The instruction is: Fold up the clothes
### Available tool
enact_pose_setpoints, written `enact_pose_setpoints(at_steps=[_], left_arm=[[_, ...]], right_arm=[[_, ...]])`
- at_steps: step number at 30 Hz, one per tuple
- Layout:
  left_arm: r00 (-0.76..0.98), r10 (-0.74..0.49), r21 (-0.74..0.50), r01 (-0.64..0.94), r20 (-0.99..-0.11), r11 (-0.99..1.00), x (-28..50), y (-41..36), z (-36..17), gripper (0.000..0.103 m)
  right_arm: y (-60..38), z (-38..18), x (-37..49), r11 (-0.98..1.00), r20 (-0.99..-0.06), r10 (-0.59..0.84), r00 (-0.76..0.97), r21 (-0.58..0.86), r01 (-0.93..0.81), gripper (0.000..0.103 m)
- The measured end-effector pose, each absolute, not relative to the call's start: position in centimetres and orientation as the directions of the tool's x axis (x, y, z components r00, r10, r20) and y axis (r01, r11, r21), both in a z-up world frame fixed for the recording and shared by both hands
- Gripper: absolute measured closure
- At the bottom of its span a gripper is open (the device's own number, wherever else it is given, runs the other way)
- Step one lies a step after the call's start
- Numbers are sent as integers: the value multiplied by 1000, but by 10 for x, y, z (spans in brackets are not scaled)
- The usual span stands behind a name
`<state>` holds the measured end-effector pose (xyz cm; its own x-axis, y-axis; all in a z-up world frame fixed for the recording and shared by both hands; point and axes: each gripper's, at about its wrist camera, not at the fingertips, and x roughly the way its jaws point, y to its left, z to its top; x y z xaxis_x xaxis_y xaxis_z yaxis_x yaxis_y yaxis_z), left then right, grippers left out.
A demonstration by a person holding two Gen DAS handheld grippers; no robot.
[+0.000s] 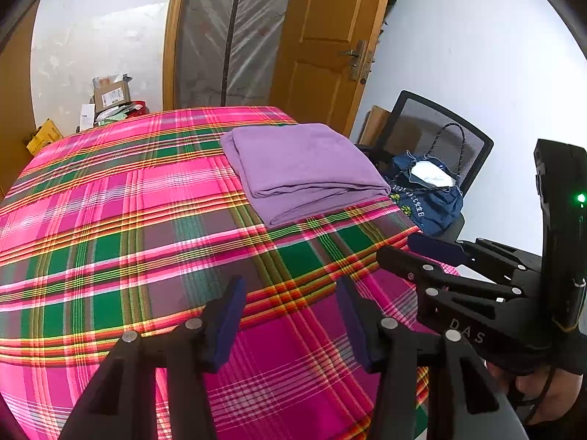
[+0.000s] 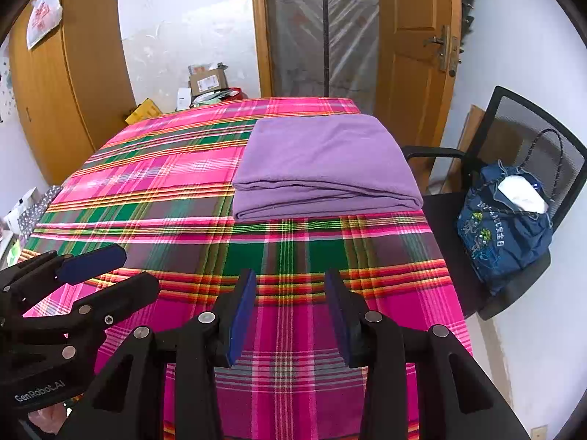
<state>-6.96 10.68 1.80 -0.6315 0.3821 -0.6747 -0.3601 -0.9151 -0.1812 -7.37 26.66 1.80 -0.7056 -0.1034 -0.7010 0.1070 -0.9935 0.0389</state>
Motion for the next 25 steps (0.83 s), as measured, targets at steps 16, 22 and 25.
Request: enact_pose_setpoints(at_steps=[16, 22, 25], left_arm=[[-613, 390, -214, -342, -687, -915, -73, 105, 12, 64], [-623, 406, -234, -342, -668, -910, -72, 102, 15, 64], [-619, 413, -238, -348, -668, -907, -72, 103, 15, 64]], right_arm=[[266, 15, -73, -994, -707, -98, -701, 37, 101, 63], [267, 15, -74, -994, -708, -96, -700, 36, 100, 63], [267, 15, -74, -995, -710, -94, -698, 35, 98, 63]])
